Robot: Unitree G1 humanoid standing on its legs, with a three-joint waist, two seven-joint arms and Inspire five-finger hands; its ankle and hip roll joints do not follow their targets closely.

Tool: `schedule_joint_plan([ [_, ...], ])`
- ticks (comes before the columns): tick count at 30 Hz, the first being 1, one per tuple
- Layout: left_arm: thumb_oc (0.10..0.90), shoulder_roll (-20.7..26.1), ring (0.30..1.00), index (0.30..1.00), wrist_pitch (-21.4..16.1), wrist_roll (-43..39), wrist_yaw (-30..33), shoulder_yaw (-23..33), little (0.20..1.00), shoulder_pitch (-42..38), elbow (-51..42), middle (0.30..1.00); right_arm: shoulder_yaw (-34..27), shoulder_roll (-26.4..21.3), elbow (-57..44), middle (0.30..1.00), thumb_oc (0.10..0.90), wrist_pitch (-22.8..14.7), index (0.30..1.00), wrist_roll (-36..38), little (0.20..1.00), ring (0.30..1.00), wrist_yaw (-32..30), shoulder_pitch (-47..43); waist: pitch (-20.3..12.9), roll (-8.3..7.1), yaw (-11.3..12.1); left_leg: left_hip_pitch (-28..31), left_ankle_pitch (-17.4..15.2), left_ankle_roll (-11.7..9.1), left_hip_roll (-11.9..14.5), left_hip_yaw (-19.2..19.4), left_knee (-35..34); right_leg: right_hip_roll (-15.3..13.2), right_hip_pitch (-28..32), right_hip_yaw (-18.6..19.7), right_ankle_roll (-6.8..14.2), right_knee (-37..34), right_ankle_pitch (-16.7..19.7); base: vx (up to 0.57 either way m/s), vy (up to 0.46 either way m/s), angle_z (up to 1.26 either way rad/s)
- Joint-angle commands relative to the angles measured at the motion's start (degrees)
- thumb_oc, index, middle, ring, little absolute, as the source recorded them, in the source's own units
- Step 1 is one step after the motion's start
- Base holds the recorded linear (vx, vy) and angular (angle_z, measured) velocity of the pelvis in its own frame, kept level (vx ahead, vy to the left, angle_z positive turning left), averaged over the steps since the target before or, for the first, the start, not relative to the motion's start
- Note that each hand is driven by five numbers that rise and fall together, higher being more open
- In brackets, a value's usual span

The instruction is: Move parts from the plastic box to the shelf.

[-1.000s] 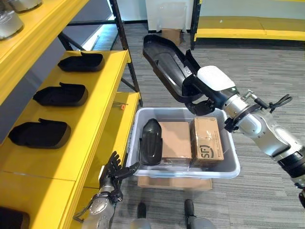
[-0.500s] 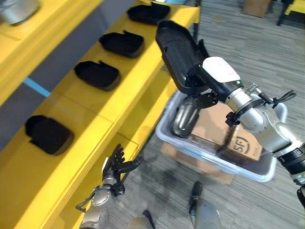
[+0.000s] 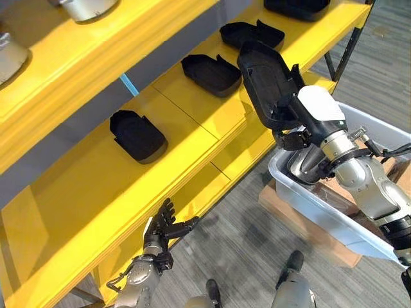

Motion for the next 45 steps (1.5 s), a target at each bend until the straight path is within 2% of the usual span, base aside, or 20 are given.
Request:
schedule_joint_plan([
  [1,0.9,3.4,1.0,1.0,-4.3,2.2,-0.7,0.2,1.0,-1.5,-4.8,1.0,-5.8,1.6,-6.8,0.3,0.4,-4.3,0.3,-1.4,0.3,0.3,-4.5,-6.0,-7.8,-5.12,0.2,2.1,-2.6,2.1,1.9,-1.3,0.2,-1.2,1.0,2.7,6.6,1.7,-2.9,-0.03,0.068,0.11],
  [2,0.9,3.3,1.0,1.0,-4.3,2.3,-0.8,0.2,1.0,-1.7,-4.6,1.0,-5.8,1.7,-6.7,0.3,0.4,-4.4,0.3,-1.3,0.3,0.3,-4.3,-5.8,-7.8,-6.0,0.4,1.5,-2.0,2.3,1.4,-1.0,0.5,-1.7,1.1,1.8,6.0,0.5,-1.6,0.02,0.068,0.12],
  [3,0.9,3.3,1.0,1.0,-4.3,2.4,-1.0,0.2,1.0,-1.6,-4.7,1.0,-5.7,1.9,-6.6,0.3,0.4,-4.4,0.3,-1.2,0.3,0.3,-3.8,-5.6,-8.3,-6.13,0.5,1.8,-2.9,2.3,1.5,-1.8,0.4,-1.3,1.9,2.5,7.1,-0.2,-1.9,-0.03,0.064,0.1],
  [4,0.9,3.2,1.0,1.0,-4.2,2.4,-1.1,0.3,1.0,-1.5,-4.9,1.0,-5.7,1.9,-6.6,0.3,0.4,-4.4,0.3,-0.9,0.3,0.3,-3.6,-5.6,-8.3,-6.87,0.6,1.1,-2.2,2.6,0.9,-1.4,0.6,-1.8,2.1,1.6,6.4,-1.1,-0.5,0.01,0.081,0.13],
  [9,0.9,3.2,1.0,1.0,-4.3,2.4,-1.4,1.2,1.0,-0.8,-5.5,1.0,-6.2,2.5,-6.6,0.3,0.4,-4.5,0.3,-0.3,0.3,0.3,-2.8,-4.5,-8.3,-9.24,1.7,-0.3,-4.2,3.3,-1.0,-3.0,3.0,-3.5,4.6,0.5,8.1,-4.0,2.6,0.0,0.1,0.18],
  [13,0.9,3.3,1.0,1.0,-4.3,2.7,-1.2,2.0,1.0,0.0,-5.8,1.0,-6.6,2.8,-6.4,0.3,0.4,-4.4,0.3,-0.6,0.3,0.3,-2.7,-4.1,-8.0,-10.29,2.7,-1.2,-5.3,4.4,-2.9,-4.1,4.6,-4.9,5.9,0.1,8.9,-5.0,4.8,0.01,0.132,0.35],
  [15,0.9,3.6,1.0,1.0,-4.1,3.8,-0.9,2.6,1.0,0.8,-6.0,1.0,-6.8,3.5,-6.2,0.3,0.4,-4.2,0.3,-1.4,0.3,0.3,-2.7,-3.9,-7.8,-11.03,3.4,-1.5,-6.0,5.9,-5.3,-4.9,4.7,-6.4,6.5,0.7,9.8,-5.8,7.7,0.01,0.201,0.18],
  [16,0.9,3.6,1.0,1.0,-4.1,3.8,-0.9,2.6,1.0,0.9,-6.0,1.0,-6.8,3.6,-6.2,0.3,0.4,-4.2,0.3,-1.5,0.3,0.3,-2.7,-3.8,-7.8,-11.12,3.4,-1.4,-5.9,5.9,-5.4,-4.9,4.7,-6.4,6.5,0.7,9.8,-5.9,7.8,0.01,0.231,0.16],
  [17,0.9,3.6,1.0,1.0,-4.1,4.1,-0.8,2.9,1.0,1.2,-6.2,1.0,-6.7,4.1,-6.2,0.3,0.4,-4.3,0.3,-1.8,0.3,0.3,-2.5,-3.5,-7.8,-11.26,3.7,-1.3,-6.1,6.6,-6.3,-5.2,4.3,-7.1,6.5,1.2,10.0,-5.8,8.4,0.01,0.206,0.22],
  [20,0.9,4.1,1.0,1.0,-4.0,5.0,-0.8,3.2,1.0,1.1,-6.2,1.0,-7.3,4.9,-6.4,0.3,0.4,-4.3,0.3,-1.9,0.3,0.3,-1.9,-2.1,-7.4,-11.46,3.3,-0.8,-5.4,8.0,-7.4,-7.0,2.6,-6.8,5.3,6.7,9.7,-3.7,9.1,0.03,0.188,0.34],
  [21,0.9,4.4,1.0,1.0,-4.2,5.1,-0.7,3.4,1.0,1.1,-6.2,1.0,-7.5,4.9,-6.5,0.3,0.4,-4.4,0.3,-1.8,0.3,0.3,-1.9,-1.7,-7.4,-11.35,2.8,-0.7,-4.9,8.2,-7.4,-7.5,1.8,-6.0,4.6,9.6,9.4,-3.0,8.9,0.05,0.183,0.64],
  [22,0.9,4.6,1.0,1.0,-4.4,4.8,-0.3,2.9,1.0,0.2,-5.2,1.0,-7.5,4.3,-6.4,0.3,0.4,-4.4,0.3,-1.7,0.3,0.3,-1.8,-1.6,-7.3,-11.08,1.1,-0.4,-3.5,8.5,-7.4,-9.7,-0.1,0.8,1.9,20.3,7.7,-1.5,5.7,0.03,0.122,0.65],
  [23,0.9,4.6,1.0,1.0,-4.4,4.8,-0.3,2.9,1.0,0.1,-5.2,1.0,-7.5,4.3,-6.4,0.3,0.4,-4.4,0.3,-1.7,0.3,0.3,-1.8,-1.7,-7.4,-11.12,1.3,-0.5,-3.3,8.5,-7.4,-9.5,-0.2,0.8,1.6,20.5,7.6,-1.4,5.8,0.05,0.146,0.67],
  [24,0.9,4.6,1.0,1.0,-4.3,4.6,-0.2,2.2,1.0,-0.7,-4.3,1.0,-8.3,3.7,-6.6,0.3,0.4,-4.6,0.3,-0.7,0.3,0.3,-1.3,-0.7,-7.4,-11.0,-0.3,-0.8,-2.5,8.9,-7.5,-11.4,-0.4,8.2,0.3,27.3,5.9,0.7,1.0,0.04,0.091,0.41],
  [26,0.9,4.4,1.0,1.0,-4.0,5.0,-0.6,1.3,1.0,-1.6,-3.9,1.0,-9.6,3.2,-6.5,0.3,0.4,-4.7,0.3,0.7,0.3,0.3,-1.8,0.5,-7.4,-11.04,-0.9,-1.5,-2.0,9.2,-7.9,-13.5,-0.3,13.8,-0.4,29.9,4.8,2.1,-4.0,0.05,0.084,0.46],
  [28,0.9,3.9,1.0,1.0,-3.7,5.7,-0.9,-0.1,1.0,-2.8,-3.9,1.0,-10.9,3.0,-7.2,0.3,0.4,-5.3,0.3,2.2,0.3,0.3,-2.2,1.6,-8.2,-11.71,-0.9,-2.4,-1.5,9.3,-8.5,-13.8,-0.1,16.9,0.7,24.7,2.7,2.1,-6.9,0.01,-0.004,0.8],
  [32,0.9,4.1,1.0,1.0,-4.1,6.8,-0.8,-0.2,1.0,-2.9,-4.7,1.0,-10.1,3.0,-7.3,0.3,0.4,-5.8,0.3,2.4,0.3,0.3,-1.5,1.1,-8.9,-12.3,-1.1,-3.0,-1.3,8.6,-9.2,-14.4,0.8,16.4,3.7,25.1,2.6,-1.4,-6.9,0.0,-0.049,0.49],
  [33,0.9,4.0,1.0,1.0,-4.3,6.4,-0.5,-0.4,1.0,-2.8,-5.2,1.0,-8.9,3.0,-6.7,0.3,0.4,-5.5,0.3,2.6,0.3,0.3,-1.6,-0.8,-9.2,-12.07,-1.1,-2.8,-0.8,8.3,-8.8,-14.2,0.3,17.3,4.2,26.9,2.6,-2.8,-6.5,0.02,-0.113,0.2],
  [34,0.9,3.9,1.0,1.0,-4.3,5.5,-0.5,0.0,1.0,-2.2,-5.6,1.0,-8.3,3.4,-6.4,0.3,0.4,-5.7,0.3,3.2,0.3,0.3,-1.8,-1.9,-9.9,-11.88,-0.6,-2.7,-0.4,8.1,-8.3,-13.5,-0.6,16.9,5.3,26.5,2.6,-5.2,-6.2,0.02,-0.08,-0.16],
  [45,0.9,3.4,1.0,1.0,-4.0,5.3,-0.5,0.1,1.0,-1.2,-5.8,1.0,-7.5,5.0,-7.7,0.3,0.4,-6.1,0.3,3.4,0.3,0.3,-1.2,-2.7,-12.0,-10.93,-0.4,-1.2,-0.4,7.0,-6.9,-13.1,-0.9,16.8,8.8,25.7,1.4,-6.9,-7.8,0.03,-0.088,-0.09],
])
